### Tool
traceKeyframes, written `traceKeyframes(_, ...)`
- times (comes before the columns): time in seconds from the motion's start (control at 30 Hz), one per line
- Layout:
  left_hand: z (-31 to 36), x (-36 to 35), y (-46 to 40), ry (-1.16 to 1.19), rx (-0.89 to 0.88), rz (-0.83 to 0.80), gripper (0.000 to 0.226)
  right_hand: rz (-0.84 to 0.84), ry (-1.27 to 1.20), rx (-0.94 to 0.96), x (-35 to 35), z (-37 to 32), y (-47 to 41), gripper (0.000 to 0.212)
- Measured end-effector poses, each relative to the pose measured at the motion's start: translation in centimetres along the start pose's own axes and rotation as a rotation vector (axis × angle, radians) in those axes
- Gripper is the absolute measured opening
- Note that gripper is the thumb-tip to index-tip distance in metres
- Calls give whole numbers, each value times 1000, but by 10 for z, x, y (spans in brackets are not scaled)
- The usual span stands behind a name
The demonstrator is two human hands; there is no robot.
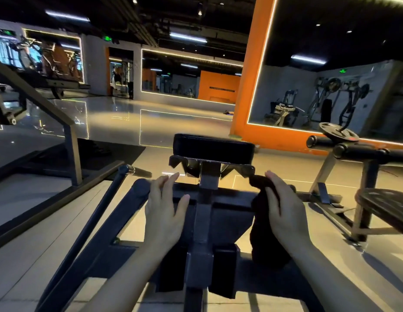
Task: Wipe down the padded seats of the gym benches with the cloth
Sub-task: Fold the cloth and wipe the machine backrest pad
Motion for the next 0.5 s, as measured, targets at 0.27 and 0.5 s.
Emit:
traceKeyframes(0.27, 55, 34, 84, 86, -280, -69, 30, -27, -572, -365, 25, -104, 68, 16)
traceKeyframes(0.5, 77, 92, 141, 326, -126, -354, 31, 79, -824, -575, 50, -191, 117, 11)
Point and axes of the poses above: each hand's wrist, its own y-axis away from the middle knuckle, its own x-axis out of the back of the hand, z = x × y, the point moved 4 cm from there along -y, towards the middle knuckle, and after that the axes turned 5 degrees about x, right-handed, at the moved point
